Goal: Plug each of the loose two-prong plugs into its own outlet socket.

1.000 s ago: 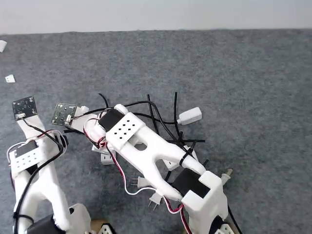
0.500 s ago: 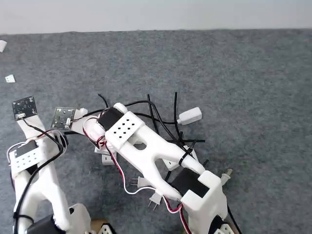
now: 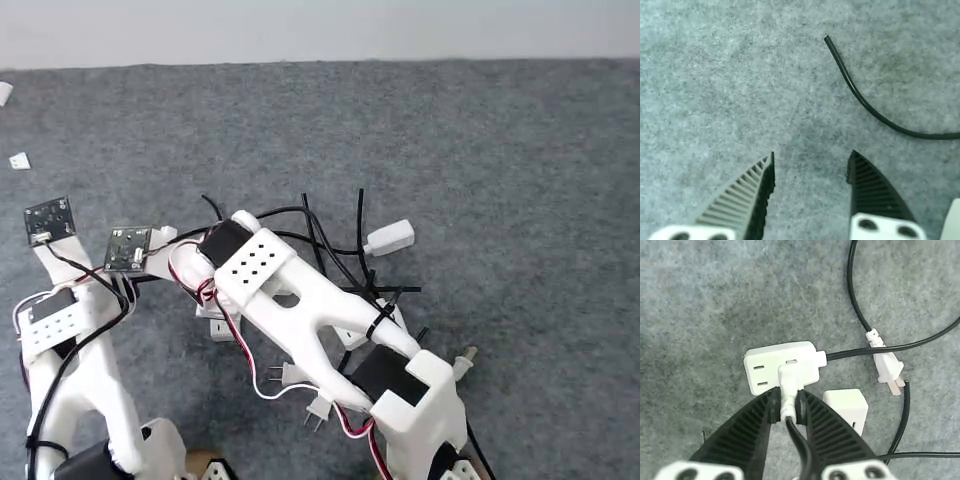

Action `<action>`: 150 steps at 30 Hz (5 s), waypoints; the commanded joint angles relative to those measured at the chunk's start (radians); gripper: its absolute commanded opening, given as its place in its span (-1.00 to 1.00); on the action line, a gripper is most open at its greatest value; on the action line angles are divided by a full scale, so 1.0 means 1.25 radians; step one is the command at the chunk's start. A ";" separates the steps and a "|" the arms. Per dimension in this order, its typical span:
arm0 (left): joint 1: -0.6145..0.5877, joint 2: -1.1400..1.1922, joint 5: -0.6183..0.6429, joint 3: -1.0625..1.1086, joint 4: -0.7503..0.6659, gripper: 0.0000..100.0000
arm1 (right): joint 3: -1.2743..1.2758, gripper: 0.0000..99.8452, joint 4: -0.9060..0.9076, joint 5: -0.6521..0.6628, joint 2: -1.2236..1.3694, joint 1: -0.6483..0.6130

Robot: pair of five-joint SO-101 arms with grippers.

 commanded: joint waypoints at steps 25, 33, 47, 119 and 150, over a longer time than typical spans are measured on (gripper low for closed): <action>-0.020 0.001 -0.004 -0.042 0.002 -0.56 | -0.034 -0.98 -0.046 -0.053 0.204 0.002; -0.021 0.001 -0.004 -0.042 -0.009 -0.56 | -0.059 -0.66 -0.082 -0.221 0.209 -0.007; -0.020 0.001 -0.004 -0.040 -0.011 -0.56 | -0.060 -0.66 -0.037 -0.234 0.208 -0.004; -0.041 0.001 -0.002 -0.047 -0.025 -0.56 | -0.460 -0.98 0.269 -0.632 0.312 -0.019; -0.036 0.009 0.027 -0.050 -0.059 -0.56 | 0.044 -0.98 0.376 -0.263 -0.744 0.662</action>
